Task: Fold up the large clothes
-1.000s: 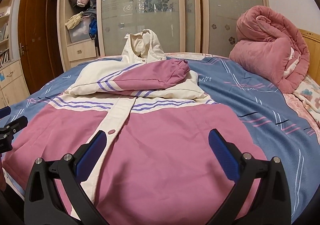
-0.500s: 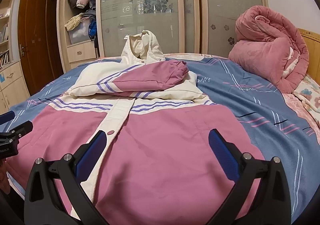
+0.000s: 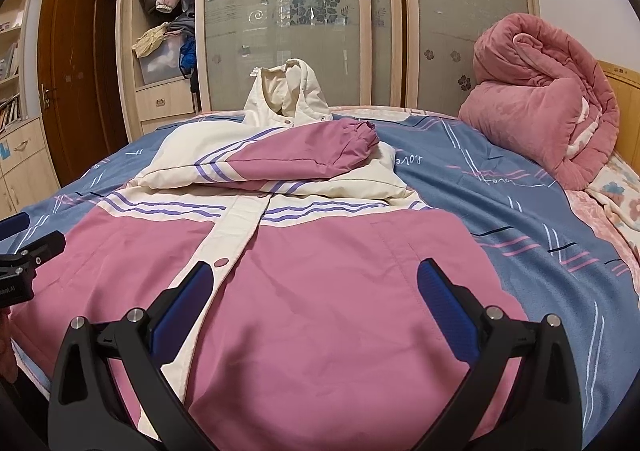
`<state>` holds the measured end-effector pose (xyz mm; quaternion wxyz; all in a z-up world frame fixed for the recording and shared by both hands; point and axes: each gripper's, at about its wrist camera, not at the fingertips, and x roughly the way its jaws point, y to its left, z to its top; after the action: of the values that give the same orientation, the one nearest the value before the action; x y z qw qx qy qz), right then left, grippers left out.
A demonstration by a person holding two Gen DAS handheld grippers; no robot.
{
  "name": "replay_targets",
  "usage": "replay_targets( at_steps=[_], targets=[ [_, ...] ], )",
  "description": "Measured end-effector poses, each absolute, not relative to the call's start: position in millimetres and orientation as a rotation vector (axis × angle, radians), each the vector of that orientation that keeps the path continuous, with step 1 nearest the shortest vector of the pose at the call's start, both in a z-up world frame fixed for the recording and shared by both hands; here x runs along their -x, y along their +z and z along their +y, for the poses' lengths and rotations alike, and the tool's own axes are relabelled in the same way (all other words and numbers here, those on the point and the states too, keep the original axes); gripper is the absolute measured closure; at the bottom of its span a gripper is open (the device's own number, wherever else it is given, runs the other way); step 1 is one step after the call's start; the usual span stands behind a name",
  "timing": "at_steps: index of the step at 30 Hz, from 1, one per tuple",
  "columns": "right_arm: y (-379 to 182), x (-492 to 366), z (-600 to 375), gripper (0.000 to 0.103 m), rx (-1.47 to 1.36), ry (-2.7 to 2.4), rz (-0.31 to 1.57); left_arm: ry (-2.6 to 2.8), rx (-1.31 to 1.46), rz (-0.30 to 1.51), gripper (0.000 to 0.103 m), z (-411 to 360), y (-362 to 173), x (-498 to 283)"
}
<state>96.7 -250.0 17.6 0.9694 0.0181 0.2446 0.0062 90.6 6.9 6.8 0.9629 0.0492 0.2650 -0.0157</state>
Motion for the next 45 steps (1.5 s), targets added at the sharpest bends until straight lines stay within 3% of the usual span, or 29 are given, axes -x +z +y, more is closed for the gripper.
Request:
replay_targets(
  at_steps=[7, 15, 20, 22, 24, 29, 36, 41, 44, 45],
  targets=[
    [25.2, -99.8, -249.2, 0.001, -0.05, 0.005, 0.465, -0.089, -0.048, 0.506, 0.002, 5.5, 19.4, -102.5],
    [80.9, -145.4, -230.1, 0.001, -0.045, 0.052, 0.524, -0.134, -0.045, 0.422, 0.002, -12.1, 83.8, -174.2],
    [132.0, -214.9, -207.7, 0.001, 0.057, 0.059, 0.531, -0.102, 0.034, 0.411, 0.002, 12.3, 50.3, -181.4],
    [142.3, -250.3, -197.2, 0.001, 0.088, 0.071, 0.537, -0.05, 0.067, 0.507, 0.002, 20.5, 32.1, -193.4],
    [146.4, -301.1, -186.5, 0.001, 0.088, 0.066, 0.571, -0.099, 0.116, 0.549, 0.002, 26.3, 33.7, -203.5],
    [145.5, -425.3, -173.7, 0.001, 0.078, 0.002, 0.626, -0.065, 0.021, 0.445, 0.002, 33.2, 48.4, -197.0],
    [140.5, -572.5, -177.7, 0.011, 0.093, -0.161, 0.654, -0.044, 0.002, 0.452, 0.002, 55.1, 42.9, -202.6],
    [129.4, -630.4, -182.3, 0.019, 0.163, -0.25, 0.69, -0.05, -0.033, 0.467, 0.002, 63.8, 35.0, -204.7],
    [112.8, -651.2, -196.3, 0.038, 0.153, -0.312, 0.756, -0.047, -0.009, 0.496, 0.002, 72.6, 30.3, -208.7],
    [106.1, -654.9, -200.1, 0.053, 0.155, -0.328, 0.78, -0.049, 0.006, 0.504, 0.002, 75.2, 29.6, -209.8]
  ],
)
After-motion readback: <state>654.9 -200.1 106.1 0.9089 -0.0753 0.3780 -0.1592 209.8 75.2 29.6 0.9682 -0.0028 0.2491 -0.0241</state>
